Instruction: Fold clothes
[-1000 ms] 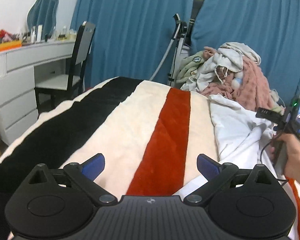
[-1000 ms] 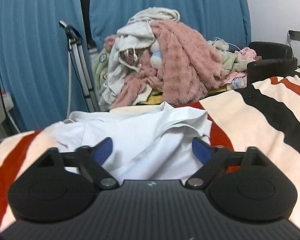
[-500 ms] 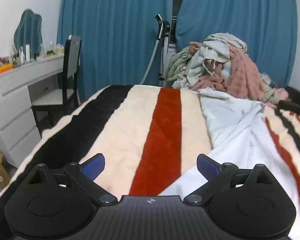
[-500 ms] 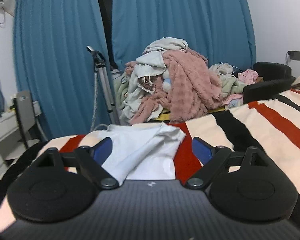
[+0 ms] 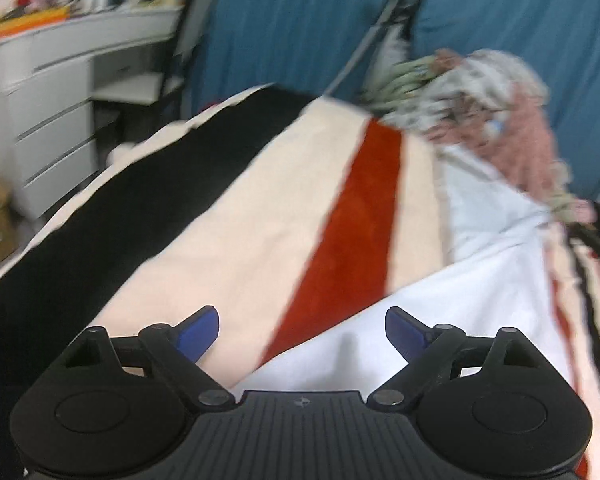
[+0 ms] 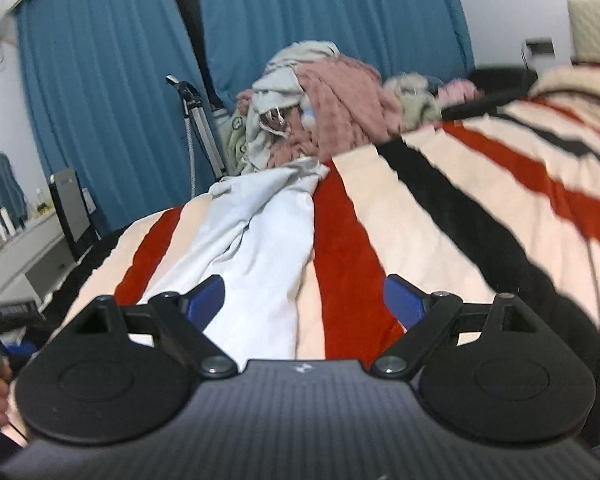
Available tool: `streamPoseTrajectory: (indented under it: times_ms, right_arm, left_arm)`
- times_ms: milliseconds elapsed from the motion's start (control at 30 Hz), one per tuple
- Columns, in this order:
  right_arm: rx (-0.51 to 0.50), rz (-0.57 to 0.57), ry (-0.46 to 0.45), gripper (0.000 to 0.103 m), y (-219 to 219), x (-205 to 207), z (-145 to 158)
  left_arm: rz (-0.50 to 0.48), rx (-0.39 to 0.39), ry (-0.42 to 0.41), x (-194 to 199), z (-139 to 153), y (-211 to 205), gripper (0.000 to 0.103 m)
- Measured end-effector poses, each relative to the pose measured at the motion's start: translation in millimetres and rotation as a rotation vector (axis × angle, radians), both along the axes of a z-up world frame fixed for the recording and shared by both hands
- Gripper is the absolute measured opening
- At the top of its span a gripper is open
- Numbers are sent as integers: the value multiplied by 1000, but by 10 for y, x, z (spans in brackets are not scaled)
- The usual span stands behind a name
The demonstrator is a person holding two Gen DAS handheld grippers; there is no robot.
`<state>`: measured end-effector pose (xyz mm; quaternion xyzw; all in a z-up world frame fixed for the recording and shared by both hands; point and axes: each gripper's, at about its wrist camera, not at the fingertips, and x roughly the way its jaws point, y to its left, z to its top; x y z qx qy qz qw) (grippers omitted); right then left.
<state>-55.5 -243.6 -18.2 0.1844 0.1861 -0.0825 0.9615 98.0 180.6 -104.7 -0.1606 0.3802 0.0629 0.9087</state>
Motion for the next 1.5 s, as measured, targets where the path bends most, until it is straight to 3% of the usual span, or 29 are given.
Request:
streamPoseTrajectory:
  times_ms: [33, 133, 367, 567, 633, 667, 733, 933, 1133, 1267, 1400, 1500]
  right_arm:
    - [2, -25, 0, 88, 0, 6, -5]
    - [-24, -29, 1, 88, 74, 13, -34]
    - [-28, -18, -8, 88, 119, -61, -96]
    - [-24, -9, -22, 88, 115, -86, -115]
    - [-32, -3, -25, 88, 138, -95, -118]
    - [-40, 1, -27, 88, 153, -106, -116]
    - [-46, 6, -38, 88, 162, -141, -111]
    - [-9, 10, -71, 88, 112, -208, -92]
    - [46, 20, -112, 88, 58, -289, -71]
    - [86, -13, -120, 88, -39, -305, -70]
    - [170, -27, -138, 88, -158, -321, -92]
    - [185, -37, -136, 88, -178, -334, -107]
  left_arm:
    - [36, -30, 43, 3, -74, 50, 85]
    - [115, -147, 113, 16, -236, 204, 82]
    - [112, -109, 143, 50, -319, 99, 82]
    - [123, 0, 165, 101, -340, -36, 57]
    - [99, 10, 158, 101, -318, -96, 34]
    - [88, 13, 154, 87, -297, -124, 29]
    - [66, 3, 145, 45, -246, -159, 9]
    - [-18, -47, 90, -139, -15, -241, 4]
    - [-259, 117, -119, -745, 473, -718, 4]
    - [-507, 142, -270, -1294, 690, -1162, 4]
    - [-733, 176, -244, -1591, 571, -1698, 4]
    - [-870, 207, -177, -1671, 271, -2014, 3]
